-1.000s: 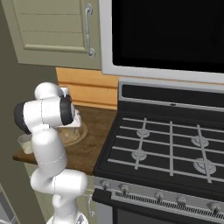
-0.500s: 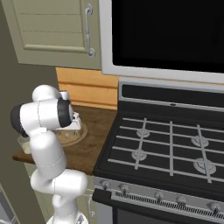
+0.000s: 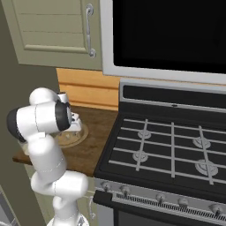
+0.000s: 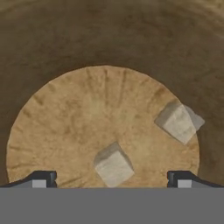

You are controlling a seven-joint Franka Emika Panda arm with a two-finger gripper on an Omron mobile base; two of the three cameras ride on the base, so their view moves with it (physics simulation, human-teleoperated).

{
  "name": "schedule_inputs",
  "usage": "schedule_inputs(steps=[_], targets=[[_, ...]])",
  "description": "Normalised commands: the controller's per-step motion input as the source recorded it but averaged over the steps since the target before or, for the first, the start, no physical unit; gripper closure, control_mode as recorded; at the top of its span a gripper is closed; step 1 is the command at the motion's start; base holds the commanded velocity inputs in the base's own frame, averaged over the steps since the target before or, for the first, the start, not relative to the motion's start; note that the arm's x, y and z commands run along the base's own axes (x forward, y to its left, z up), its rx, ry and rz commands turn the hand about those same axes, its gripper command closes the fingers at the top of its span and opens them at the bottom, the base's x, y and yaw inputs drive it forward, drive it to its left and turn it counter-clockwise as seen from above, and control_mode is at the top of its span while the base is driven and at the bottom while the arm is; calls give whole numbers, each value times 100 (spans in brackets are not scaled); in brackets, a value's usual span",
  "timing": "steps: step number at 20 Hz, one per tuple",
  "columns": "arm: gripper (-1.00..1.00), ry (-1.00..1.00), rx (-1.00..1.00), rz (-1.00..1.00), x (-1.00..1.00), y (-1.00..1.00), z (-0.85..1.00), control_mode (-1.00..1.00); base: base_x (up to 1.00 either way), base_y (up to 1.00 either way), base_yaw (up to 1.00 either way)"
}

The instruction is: Grab a lemon wedge from the fridge and one ice cube from the ice bowl, and put them in the glass of lemonade.

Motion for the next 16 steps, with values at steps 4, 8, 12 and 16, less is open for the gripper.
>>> schedule_inputs(steps=[4,8,12,16], targets=[[-100,-3,0,0,1,0,-9,-100,0,0,0],[-100,0,0,0,1,0,-16,-100,0,0,0],[-100,0,0,0,0,0,-18,-100,0,0,0],[-100,0,0,0,0,0,-35,-100,0,0,0]])
